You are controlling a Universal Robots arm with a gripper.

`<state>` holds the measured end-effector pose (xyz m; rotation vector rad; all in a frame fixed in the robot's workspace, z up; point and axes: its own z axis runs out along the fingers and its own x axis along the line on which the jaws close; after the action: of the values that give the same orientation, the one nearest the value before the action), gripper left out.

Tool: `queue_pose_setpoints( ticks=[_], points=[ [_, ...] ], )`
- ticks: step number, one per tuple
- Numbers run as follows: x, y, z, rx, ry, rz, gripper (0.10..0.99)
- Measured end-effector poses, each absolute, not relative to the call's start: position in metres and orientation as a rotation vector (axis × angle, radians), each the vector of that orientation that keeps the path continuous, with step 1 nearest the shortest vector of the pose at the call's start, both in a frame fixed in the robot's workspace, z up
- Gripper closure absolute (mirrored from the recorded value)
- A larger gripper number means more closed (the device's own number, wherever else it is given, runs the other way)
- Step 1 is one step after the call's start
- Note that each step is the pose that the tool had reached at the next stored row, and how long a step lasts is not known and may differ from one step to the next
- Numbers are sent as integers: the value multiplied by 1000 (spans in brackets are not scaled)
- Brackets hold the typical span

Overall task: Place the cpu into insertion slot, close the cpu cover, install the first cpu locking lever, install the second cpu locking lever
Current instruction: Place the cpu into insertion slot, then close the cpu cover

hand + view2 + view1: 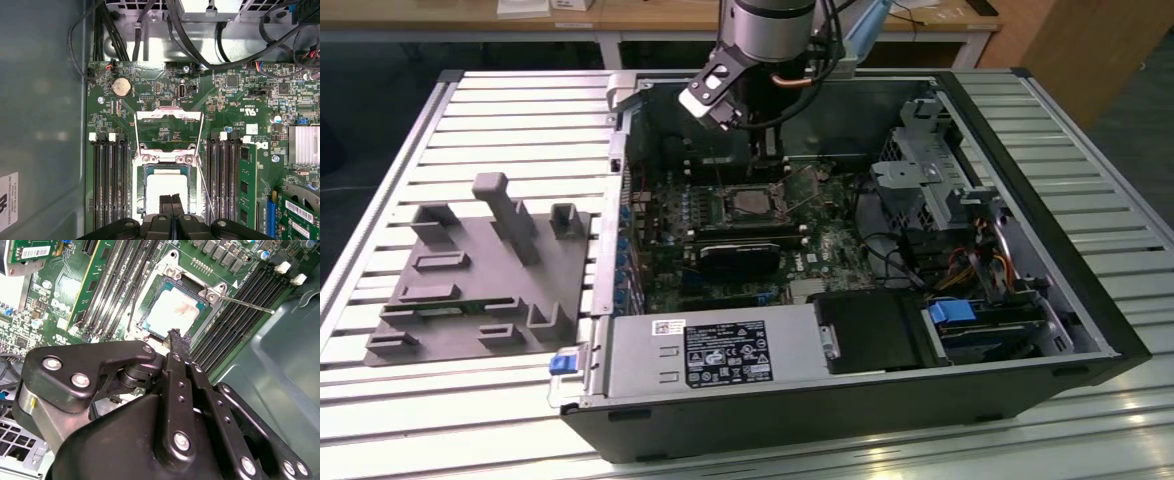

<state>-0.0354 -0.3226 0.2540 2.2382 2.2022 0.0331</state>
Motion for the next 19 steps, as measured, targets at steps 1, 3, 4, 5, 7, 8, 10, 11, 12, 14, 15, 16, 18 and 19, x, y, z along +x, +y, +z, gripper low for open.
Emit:
queue_pose_setpoints(
  ticks=[1,3,4,5,7,8,10,11,12,14,15,16,18,19],
  points=[
    [-35,-323,254,2238,2202,33,984],
    [-35,-323,255,2238,2202,33,984],
    [-35,-323,255,2238,2202,33,984],
    [-35,-323,255,2238,2202,33,984],
    [-35,-323,255,2238,2202,33,984],
    [-35,-323,255,2238,2202,33,984],
    [-35,-323,255,2238,2202,33,984],
    [-35,-323,255,2238,2202,33,984],
    [-35,-323,256,2238,2202,33,984],
    [-35,-323,257,2238,2202,32,984],
    [-35,-323,258,2238,2202,33,984],
    [-35,-323,259,2238,2202,33,984],
    [-35,-323,262,2238,2202,33,984],
    [-35,-323,263,2238,2202,34,984]
  ],
)
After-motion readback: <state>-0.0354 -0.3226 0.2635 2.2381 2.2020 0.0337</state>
